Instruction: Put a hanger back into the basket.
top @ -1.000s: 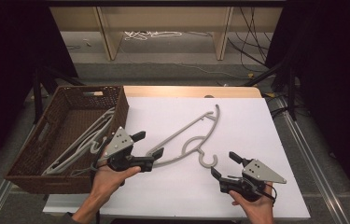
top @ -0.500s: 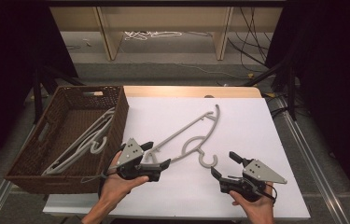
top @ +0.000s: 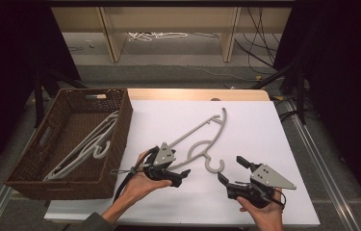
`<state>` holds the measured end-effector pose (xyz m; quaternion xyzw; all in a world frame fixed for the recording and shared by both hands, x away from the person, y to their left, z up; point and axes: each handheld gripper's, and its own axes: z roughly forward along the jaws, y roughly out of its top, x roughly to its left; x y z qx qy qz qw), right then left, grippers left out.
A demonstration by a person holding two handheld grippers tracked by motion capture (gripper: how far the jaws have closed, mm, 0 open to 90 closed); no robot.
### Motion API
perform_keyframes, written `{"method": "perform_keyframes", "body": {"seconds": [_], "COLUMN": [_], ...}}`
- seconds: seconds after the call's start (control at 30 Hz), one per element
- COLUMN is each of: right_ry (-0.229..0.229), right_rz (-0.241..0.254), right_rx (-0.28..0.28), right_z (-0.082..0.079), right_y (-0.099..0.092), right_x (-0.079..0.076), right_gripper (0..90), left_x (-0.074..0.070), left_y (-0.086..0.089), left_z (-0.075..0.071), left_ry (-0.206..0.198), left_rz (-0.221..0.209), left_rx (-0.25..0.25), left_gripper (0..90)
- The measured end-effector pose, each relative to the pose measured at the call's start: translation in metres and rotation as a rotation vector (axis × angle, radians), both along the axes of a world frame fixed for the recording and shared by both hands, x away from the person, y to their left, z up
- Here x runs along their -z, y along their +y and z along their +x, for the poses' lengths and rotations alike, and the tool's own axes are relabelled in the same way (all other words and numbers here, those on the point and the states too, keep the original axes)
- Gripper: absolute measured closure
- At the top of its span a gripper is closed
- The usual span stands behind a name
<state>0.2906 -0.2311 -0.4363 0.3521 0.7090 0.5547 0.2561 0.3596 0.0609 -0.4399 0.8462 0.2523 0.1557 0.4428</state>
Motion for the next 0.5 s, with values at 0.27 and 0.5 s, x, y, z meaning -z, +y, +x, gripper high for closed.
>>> {"method": "perform_keyframes", "body": {"seconds": [0.27,0.5], "right_ry": [0.005,-0.002], "right_rz": [-0.003,0.000], "right_rx": [-0.005,-0.005], "right_z": [0.001,0.001], "right_y": [0.000,0.000], "right_x": [0.000,0.000], "right_gripper": [18.2,18.2], "left_x": [0.013,0.022], "left_y": [-0.020,-0.045], "left_z": [0.021,0.035], "left_ry": [0.004,-0.009], "left_rz": [0.120,0.229], "left_rx": [0.047,0.070], "left_gripper": [25.8,31.9]}}
